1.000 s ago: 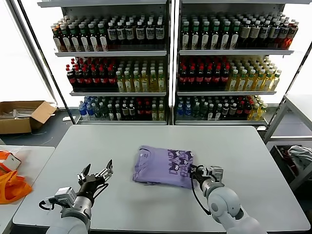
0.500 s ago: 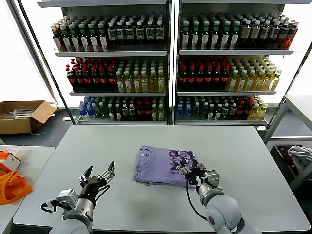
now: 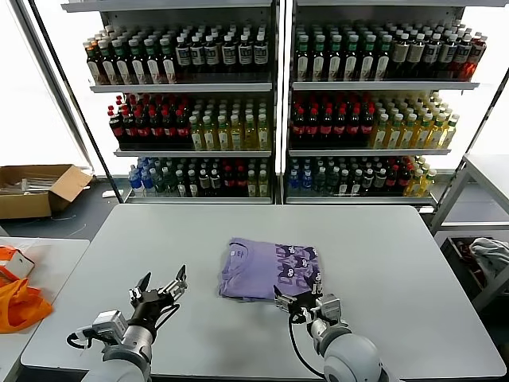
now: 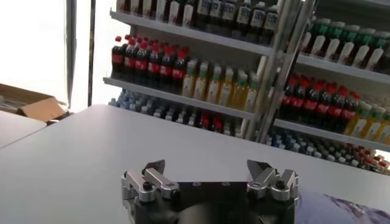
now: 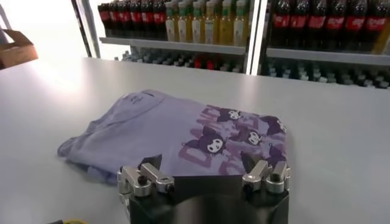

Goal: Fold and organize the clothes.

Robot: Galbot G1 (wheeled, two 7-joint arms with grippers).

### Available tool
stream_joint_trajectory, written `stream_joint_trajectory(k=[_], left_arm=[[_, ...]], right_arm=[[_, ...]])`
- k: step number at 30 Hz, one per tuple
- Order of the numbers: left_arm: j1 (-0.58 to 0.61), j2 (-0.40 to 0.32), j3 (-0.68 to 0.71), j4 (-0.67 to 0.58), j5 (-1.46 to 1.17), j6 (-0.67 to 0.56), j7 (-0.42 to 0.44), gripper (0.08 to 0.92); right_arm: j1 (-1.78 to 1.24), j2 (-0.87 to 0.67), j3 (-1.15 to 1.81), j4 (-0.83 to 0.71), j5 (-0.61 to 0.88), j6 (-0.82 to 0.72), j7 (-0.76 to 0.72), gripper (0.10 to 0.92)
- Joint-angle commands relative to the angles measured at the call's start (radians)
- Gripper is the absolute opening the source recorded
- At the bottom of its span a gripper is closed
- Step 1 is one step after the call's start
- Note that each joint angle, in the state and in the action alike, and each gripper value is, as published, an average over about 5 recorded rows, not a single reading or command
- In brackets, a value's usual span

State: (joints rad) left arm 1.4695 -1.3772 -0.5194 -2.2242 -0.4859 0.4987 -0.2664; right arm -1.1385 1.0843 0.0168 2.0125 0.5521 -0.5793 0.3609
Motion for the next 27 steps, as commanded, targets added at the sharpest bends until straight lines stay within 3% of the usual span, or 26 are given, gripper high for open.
stream_joint_trajectory(k=[1,16,27], left_arm=[[0.003,-0.001,0.0,-0.004,0.002,0.0,0.0,0.823],[0.005,0.006,-0.004,-0.007,0.006,-0.007,0.006,0.822],[0.009,0.007,-0.004,-0.009,0.006,-0.007,0.009,0.823]], right_arm=[[-0.015,-0.007,-0.027,-0.006,0.004,-0.004,0.015,0.823],[-0.038,0.025,0.014,-0.014,0.109,-0.004,0.053,0.823],[-0.059,0.054,0.074,0.076,-0.017,0.0,0.028,0.823]])
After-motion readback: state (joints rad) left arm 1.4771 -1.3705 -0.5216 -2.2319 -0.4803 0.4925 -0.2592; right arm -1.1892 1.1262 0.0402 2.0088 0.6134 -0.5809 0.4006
